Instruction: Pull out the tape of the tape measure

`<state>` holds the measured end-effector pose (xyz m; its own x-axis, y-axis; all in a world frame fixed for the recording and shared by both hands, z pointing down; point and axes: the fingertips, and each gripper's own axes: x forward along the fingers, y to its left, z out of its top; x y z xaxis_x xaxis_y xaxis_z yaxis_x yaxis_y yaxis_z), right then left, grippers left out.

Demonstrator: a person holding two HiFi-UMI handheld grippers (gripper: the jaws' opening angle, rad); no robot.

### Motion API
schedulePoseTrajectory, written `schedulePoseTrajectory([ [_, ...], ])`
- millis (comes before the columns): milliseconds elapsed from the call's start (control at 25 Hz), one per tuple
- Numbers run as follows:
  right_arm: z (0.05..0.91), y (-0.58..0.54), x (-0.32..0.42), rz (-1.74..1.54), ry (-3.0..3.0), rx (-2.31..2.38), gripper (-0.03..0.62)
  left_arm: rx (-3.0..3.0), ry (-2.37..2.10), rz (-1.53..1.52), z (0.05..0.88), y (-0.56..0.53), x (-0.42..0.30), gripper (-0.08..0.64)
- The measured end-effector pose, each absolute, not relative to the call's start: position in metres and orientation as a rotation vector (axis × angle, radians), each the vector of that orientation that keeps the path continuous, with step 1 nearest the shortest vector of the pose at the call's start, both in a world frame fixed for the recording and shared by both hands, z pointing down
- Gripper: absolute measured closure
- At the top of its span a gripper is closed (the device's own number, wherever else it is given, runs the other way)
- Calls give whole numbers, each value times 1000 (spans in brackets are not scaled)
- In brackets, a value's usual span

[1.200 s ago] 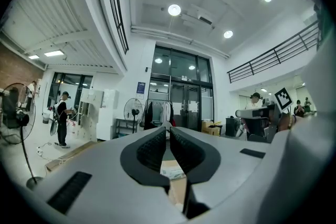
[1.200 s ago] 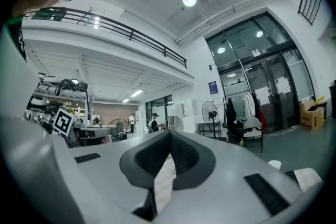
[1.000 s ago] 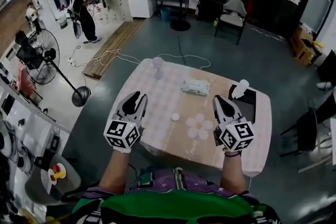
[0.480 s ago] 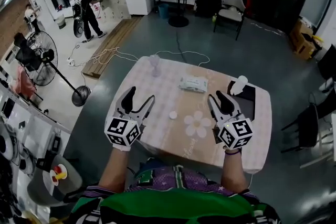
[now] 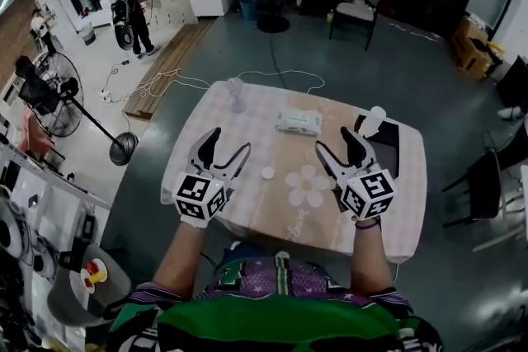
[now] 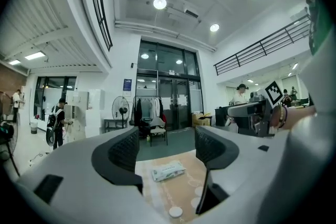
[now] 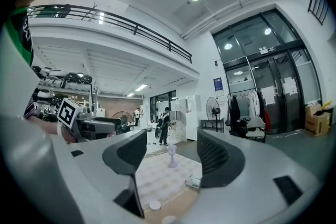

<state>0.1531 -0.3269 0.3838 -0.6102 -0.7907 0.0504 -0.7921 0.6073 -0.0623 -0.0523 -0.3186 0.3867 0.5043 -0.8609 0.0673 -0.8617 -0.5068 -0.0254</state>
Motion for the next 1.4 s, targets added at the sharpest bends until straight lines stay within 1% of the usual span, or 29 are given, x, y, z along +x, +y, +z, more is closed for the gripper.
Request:
schedulePoseTrajectory([
  [320, 407, -331, 157, 161, -2761, 1382, 311, 2733, -1500, 237, 419, -330, -39, 227],
  [800, 444, -349, 164, 182, -2708, 1400, 314, 2742, -1403, 338, 467, -353, -15, 227],
  [1200, 501, -368, 162, 206, -2606, 1386, 319, 2713, -1376, 485, 534, -375, -15, 227],
  [1400, 530, -370, 156, 253, -2572, 1361, 322, 2730, -1336, 627, 579, -379, -11, 227],
])
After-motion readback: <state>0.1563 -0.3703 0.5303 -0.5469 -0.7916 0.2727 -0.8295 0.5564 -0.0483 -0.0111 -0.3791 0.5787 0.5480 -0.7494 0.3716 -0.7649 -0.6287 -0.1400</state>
